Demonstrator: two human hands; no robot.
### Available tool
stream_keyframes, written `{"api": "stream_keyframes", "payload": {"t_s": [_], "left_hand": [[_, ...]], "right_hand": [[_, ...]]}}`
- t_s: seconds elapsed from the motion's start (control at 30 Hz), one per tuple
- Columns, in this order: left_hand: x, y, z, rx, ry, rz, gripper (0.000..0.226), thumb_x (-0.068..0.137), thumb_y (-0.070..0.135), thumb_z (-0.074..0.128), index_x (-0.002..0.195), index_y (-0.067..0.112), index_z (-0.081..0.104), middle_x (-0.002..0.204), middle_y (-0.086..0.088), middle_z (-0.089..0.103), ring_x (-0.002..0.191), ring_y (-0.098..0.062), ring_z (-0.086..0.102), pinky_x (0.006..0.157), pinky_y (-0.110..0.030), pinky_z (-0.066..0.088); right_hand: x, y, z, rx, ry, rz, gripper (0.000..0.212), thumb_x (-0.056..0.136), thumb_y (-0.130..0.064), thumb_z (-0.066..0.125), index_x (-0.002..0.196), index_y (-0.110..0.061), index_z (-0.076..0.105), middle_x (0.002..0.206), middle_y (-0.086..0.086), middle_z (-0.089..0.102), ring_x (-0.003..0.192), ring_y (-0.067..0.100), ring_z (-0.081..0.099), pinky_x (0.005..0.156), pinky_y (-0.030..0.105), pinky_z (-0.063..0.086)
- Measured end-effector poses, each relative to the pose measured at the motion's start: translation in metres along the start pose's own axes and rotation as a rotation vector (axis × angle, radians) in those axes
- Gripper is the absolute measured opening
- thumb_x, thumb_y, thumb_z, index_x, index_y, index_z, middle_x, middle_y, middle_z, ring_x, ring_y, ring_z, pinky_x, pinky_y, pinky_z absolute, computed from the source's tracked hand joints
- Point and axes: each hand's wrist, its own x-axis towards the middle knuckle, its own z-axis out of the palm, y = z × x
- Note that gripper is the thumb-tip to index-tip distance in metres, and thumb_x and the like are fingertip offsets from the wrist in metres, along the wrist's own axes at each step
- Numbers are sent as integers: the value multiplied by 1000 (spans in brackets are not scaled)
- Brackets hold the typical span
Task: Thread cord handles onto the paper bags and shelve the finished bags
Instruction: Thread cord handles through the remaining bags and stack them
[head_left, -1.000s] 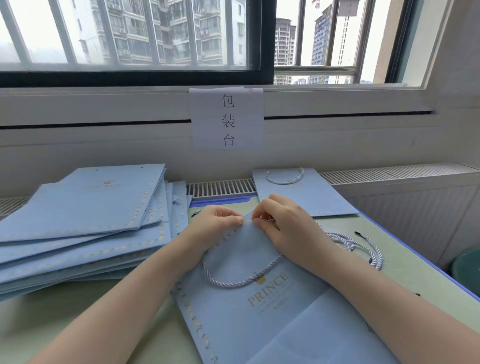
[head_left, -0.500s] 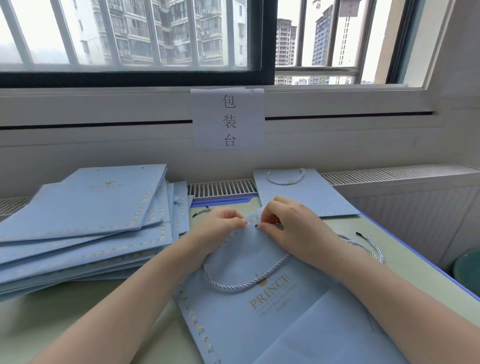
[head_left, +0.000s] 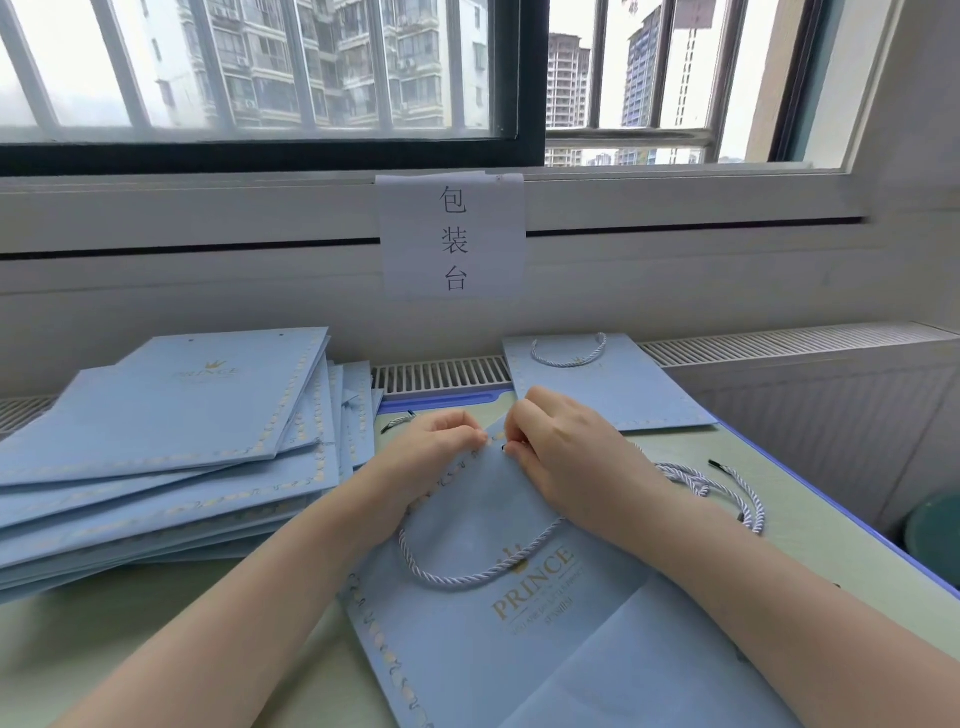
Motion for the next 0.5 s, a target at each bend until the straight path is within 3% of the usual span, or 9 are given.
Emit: {"api": "stream_keyframes", "payload": {"t_s": [0.17, 0.33, 0.5], "left_hand": [[0, -2, 4, 49, 12, 71, 24, 93, 11, 53, 70, 16, 51, 67, 3, 55, 57, -8, 50, 53, -16, 42], [1, -4, 6, 59, 34, 101, 23, 94, 10, 53, 71, 14, 51, 73, -2, 53, 65, -12, 49, 61, -23, 40], [1, -4, 6, 91, 43, 100, 23, 94, 12, 53, 71, 15, 50, 71, -2, 53, 63, -13, 48, 59, -23, 39]], "right_hand": [[0, 0, 1, -5, 14, 10, 8, 89, -17, 55, 85, -11, 54, 87, 7, 53, 78, 28, 51, 66, 37, 43], [0, -2, 0, -24, 43, 37, 10, 84, -18, 62, 78, -13, 56, 79, 5, 55, 72, 27, 55, 60, 32, 40], [0, -3, -2, 34, 27, 67, 15, 96, -22, 49, 97, -10, 57, 100, 5, 57, 94, 22, 51, 73, 23, 31]]}}
